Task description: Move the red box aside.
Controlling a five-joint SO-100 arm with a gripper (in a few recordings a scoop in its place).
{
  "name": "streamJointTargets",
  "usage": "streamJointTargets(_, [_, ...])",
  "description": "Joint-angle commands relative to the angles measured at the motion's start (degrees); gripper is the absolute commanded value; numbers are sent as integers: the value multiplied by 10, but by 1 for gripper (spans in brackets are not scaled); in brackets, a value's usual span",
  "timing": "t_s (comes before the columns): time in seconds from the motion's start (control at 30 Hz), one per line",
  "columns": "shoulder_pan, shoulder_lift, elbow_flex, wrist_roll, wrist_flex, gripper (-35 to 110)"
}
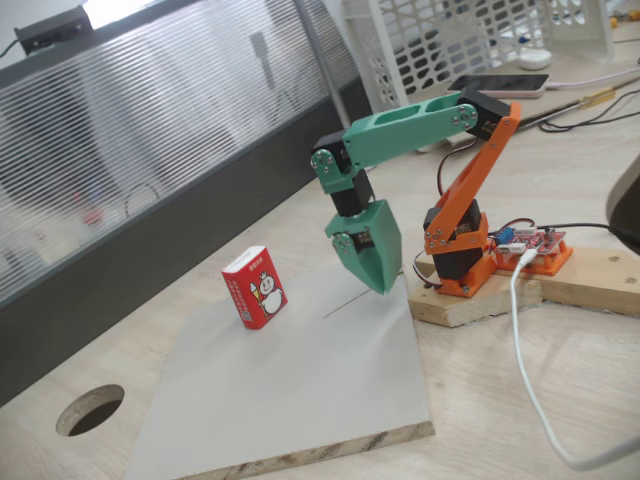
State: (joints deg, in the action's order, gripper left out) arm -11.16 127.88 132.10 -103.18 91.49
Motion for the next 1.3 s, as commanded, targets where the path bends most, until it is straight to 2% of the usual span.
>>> streamJointTargets(0.0, [-8, 11, -60, -2, -4, 4])
streamJointTargets(0.2, [-11, -17, -181, -1, -39, 4])
streamJointTargets(0.4, [-9, -243, -269, -4, -203, 4])
streamJointTargets(0.5, [-8, -323, -318, -4, -241, 4])
streamJointTargets(0.7, [-4, -380, -415, -5, -244, 4])
streamJointTargets(0.93, [116, -508, -522, -8, -247, 4])
streamJointTargets(1.07, [120, -578, -581, -6, -245, 4])
streamJointTargets(1.27, [110, -589, -584, -2, -239, 4])
